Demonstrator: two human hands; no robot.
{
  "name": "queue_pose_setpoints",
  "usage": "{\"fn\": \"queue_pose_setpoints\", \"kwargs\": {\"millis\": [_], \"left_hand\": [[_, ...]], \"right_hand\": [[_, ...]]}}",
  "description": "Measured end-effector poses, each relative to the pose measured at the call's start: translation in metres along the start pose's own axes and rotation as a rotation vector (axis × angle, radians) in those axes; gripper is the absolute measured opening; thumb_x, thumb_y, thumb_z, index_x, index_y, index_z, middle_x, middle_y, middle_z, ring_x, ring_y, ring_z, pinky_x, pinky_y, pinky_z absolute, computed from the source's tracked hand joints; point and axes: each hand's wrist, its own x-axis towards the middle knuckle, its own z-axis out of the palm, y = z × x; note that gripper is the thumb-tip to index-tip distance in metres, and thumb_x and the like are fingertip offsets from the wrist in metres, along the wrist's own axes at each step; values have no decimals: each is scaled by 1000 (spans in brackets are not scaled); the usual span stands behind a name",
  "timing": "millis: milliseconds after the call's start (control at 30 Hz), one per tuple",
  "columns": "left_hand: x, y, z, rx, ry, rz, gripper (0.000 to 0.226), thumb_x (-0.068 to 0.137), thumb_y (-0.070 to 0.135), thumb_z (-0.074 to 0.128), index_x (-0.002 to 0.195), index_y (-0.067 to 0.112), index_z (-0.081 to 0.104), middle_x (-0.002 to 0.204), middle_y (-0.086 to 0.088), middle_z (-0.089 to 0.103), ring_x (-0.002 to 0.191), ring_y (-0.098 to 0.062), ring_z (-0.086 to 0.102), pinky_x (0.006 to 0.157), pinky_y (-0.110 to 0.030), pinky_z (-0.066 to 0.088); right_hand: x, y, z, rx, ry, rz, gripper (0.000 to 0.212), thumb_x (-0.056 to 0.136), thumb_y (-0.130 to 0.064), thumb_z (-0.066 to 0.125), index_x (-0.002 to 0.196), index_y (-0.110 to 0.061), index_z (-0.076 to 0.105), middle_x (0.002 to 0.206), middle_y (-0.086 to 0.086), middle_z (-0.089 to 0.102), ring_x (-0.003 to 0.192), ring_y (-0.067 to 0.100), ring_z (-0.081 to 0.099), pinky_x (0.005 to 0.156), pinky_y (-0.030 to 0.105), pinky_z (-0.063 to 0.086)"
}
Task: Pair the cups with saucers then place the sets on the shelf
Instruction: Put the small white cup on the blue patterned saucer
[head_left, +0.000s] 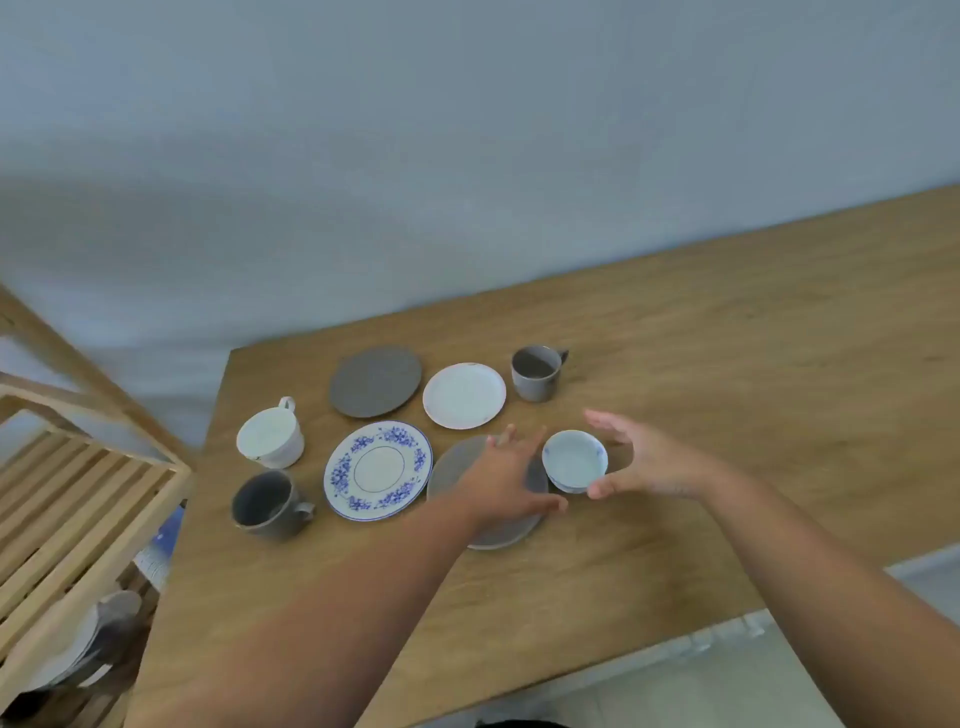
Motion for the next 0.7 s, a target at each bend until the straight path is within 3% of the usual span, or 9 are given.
{"fn": "queue_pose_setpoints", "kwargs": {"millis": [100,233,367,467,533,633,700], "left_hand": [[7,-1,5,-99,63,-40,92,81,44,76,155,24,26,162,-5,27,153,-22,2,121,-41,7],[16,-6,10,-206,108,-54,85,74,45,81,148,27,43,151,5,48,150,-14,19,119,-38,22],[10,-11,-7,-519,117,-99,78,66,40,89,136,25,58,132,12,64,125,2,53,108,-25,39],[-3,-25,-23,-747,155,-131,66,67,21,91,127,19,64,122,5,71,110,-4,67,99,-28,51],[-16,-42,-32,-856,203,-174,69,63,19,92,126,18,64,117,3,73,105,-9,70,95,-32,54],[-39,-70,-44,-888,270,-249,87,48,34,97,127,19,65,114,5,74,108,-12,69,94,-32,54],[-54,-85,-54,-872,317,-294,76,55,25,95,125,18,66,115,5,74,108,-9,68,90,-25,55]], "right_hand": [[-3,7,11,73,40,11,100,58,-23,91,143,-34,38,142,-14,46,132,5,42,109,27,32],[-2,10,17,260,113,-18,67,65,-3,86,112,-42,58,125,-10,64,109,-1,62,99,26,46],[0,-3,17,416,73,-39,60,68,-6,86,120,-23,63,119,1,71,110,14,66,95,31,51],[12,-23,31,477,59,-53,59,68,-7,85,122,-17,63,116,3,72,109,15,66,93,28,52],[25,-39,46,515,31,-55,64,66,-7,85,124,-14,61,117,3,71,109,14,65,91,26,51],[47,-62,69,478,-58,-43,71,66,-9,86,130,-14,57,120,1,69,111,13,63,96,28,51],[62,-78,87,436,-110,-46,74,66,-11,87,132,-14,55,122,1,67,113,14,62,101,33,49]]}}
